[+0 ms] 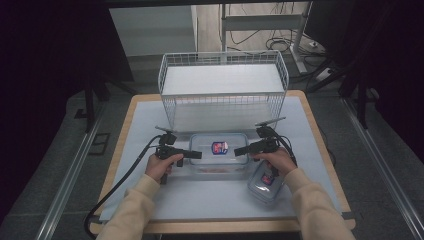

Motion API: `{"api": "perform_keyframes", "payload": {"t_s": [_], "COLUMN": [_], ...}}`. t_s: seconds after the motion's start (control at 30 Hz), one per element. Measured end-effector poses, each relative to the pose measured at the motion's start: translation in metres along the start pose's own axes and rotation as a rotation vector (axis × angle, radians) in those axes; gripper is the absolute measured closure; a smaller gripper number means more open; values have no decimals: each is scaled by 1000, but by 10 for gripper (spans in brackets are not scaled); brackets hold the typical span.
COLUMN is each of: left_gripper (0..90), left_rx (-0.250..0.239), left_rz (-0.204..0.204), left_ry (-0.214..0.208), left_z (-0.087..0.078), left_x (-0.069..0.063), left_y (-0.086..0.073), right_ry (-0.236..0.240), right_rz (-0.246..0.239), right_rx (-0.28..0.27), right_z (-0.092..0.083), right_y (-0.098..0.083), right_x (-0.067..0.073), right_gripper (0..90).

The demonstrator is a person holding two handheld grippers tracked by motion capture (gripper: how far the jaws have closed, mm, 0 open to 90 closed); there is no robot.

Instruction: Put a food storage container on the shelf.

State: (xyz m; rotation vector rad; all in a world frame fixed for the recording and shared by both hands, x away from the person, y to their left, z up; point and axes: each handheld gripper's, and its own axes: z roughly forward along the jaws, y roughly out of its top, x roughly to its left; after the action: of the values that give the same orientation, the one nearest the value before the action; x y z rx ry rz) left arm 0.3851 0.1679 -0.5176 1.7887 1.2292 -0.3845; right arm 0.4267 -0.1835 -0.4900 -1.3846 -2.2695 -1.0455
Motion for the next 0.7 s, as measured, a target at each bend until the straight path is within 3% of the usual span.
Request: {"api": "perform_keyframes", "payload": {"t_s": [0.13,0.37,0.7], "left_gripper": [270,306,380], "left_rx": [-5,-22,-62], "left_rz": [2,22,85], "left_ry": [4,20,46], "left_z": [0,-4,-12], "left_x": [-1,-7,-18], "left_y": [-1,-5,-17], "right_ry": [10,11,43], "right_rz": [28,21,-32], "right_rx": [1,-19,-78], "right_z": [-3,-8,-21], "right_y": [-1,-5,-20], "right_x": [-2,1,3], "right_gripper": [253,312,420]}}
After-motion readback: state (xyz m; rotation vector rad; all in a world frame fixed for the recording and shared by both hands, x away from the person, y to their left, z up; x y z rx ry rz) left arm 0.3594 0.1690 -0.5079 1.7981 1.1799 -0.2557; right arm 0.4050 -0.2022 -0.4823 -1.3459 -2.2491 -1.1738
